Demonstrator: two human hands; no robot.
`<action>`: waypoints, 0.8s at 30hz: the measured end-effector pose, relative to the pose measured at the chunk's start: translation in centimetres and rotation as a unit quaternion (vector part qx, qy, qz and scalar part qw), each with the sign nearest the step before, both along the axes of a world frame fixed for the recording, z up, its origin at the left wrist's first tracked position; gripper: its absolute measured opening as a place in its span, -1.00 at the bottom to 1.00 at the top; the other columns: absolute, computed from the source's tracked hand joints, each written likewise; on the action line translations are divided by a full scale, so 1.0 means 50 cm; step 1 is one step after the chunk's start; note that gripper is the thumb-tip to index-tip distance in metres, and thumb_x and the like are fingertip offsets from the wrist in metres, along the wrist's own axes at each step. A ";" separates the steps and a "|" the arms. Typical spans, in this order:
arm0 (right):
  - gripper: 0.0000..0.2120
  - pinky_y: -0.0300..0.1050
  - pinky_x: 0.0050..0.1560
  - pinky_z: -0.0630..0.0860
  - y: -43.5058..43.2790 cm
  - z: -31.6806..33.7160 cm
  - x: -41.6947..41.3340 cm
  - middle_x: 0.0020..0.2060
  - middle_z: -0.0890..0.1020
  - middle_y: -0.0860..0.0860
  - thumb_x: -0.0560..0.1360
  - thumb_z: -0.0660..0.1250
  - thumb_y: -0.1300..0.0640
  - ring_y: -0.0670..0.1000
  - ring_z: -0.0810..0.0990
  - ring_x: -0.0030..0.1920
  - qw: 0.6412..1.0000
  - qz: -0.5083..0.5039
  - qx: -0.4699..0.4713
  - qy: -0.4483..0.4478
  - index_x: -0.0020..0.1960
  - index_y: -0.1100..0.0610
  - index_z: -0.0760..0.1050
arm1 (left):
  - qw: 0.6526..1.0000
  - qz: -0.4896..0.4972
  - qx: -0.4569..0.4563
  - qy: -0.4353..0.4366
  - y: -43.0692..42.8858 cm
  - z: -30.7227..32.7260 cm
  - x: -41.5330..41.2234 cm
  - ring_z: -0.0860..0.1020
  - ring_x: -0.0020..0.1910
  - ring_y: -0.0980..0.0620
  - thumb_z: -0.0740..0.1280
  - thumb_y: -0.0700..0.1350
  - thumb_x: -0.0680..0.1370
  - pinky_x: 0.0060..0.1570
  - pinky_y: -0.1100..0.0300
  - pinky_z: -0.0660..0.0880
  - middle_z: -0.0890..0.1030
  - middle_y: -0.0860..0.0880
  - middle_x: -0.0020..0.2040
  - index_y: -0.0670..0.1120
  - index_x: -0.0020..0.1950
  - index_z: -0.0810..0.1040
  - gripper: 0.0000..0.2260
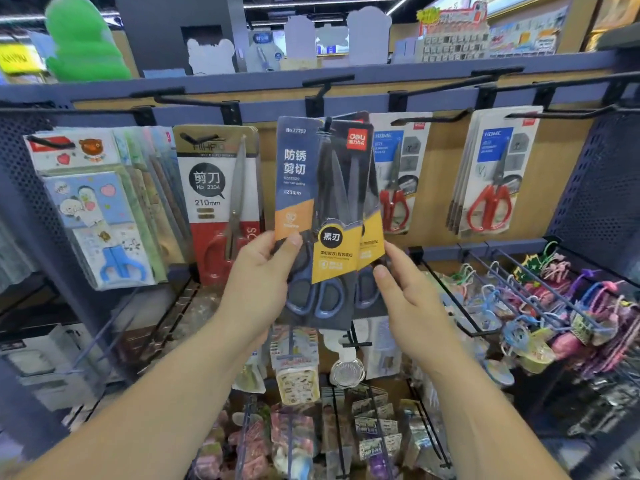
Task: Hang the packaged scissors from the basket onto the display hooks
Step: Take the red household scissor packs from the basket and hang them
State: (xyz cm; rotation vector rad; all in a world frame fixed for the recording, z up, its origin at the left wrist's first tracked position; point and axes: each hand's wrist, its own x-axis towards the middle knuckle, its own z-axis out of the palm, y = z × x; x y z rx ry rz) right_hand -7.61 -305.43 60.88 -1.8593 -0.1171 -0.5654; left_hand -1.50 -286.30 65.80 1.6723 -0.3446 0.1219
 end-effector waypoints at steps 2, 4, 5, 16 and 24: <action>-0.64 -0.38 0.27 0.43 0.012 -0.005 0.009 0.27 0.51 -0.50 0.75 0.12 0.08 -0.38 0.46 0.33 1.000 -0.012 -0.008 0.001 0.43 -0.29 0.37 | 0.997 0.009 0.063 -0.044 -0.001 -0.034 0.001 0.66 -0.03 -0.24 0.32 0.11 0.65 0.07 -0.26 0.60 0.71 -0.17 -0.05 -0.10 0.04 0.61 -0.72; -0.68 -0.48 0.16 0.41 0.021 -0.004 0.016 0.20 0.55 -0.48 0.76 0.11 0.12 -0.38 0.50 0.26 0.999 -0.029 -0.009 -0.012 0.36 -0.24 0.42 | 0.992 0.009 0.100 -0.072 0.003 -0.060 -0.002 0.60 -0.23 -0.03 0.33 0.02 0.68 -0.11 0.03 0.56 0.66 0.05 -0.23 -0.03 -0.07 0.57 -0.81; -0.72 -0.45 0.13 0.43 0.023 -0.005 0.019 0.17 0.58 -0.43 0.76 0.11 0.10 -0.34 0.53 0.23 0.999 -0.035 0.001 -0.020 0.35 -0.17 0.46 | 0.992 0.013 0.104 -0.076 0.004 -0.067 -0.001 0.50 -0.33 0.10 0.32 -0.03 0.69 -0.25 0.19 0.46 0.58 0.13 -0.32 0.02 -0.16 0.52 -0.78; -0.77 -0.12 0.04 0.53 0.037 0.007 0.080 0.03 0.67 -0.18 0.71 0.20 -0.07 -0.16 0.62 0.03 0.996 -0.087 -0.021 0.018 0.28 -0.04 0.52 | 0.981 0.073 0.154 -0.096 0.000 -0.061 0.054 0.52 -0.31 -0.15 0.35 0.02 0.67 -0.26 -0.08 0.55 0.53 -0.08 -0.35 -0.14 -0.24 0.41 -0.64; -0.77 -0.35 -0.08 0.43 0.026 0.006 0.022 -0.01 0.60 -0.22 0.70 0.22 -0.08 -0.29 0.55 -0.05 0.990 -0.128 -0.018 0.057 0.31 -0.05 0.47 | 0.973 0.057 0.193 -0.116 0.018 -0.088 0.012 0.60 -0.25 0.15 0.37 0.02 0.66 -0.23 0.24 0.48 0.64 0.04 -0.22 -0.01 -0.01 0.53 -0.87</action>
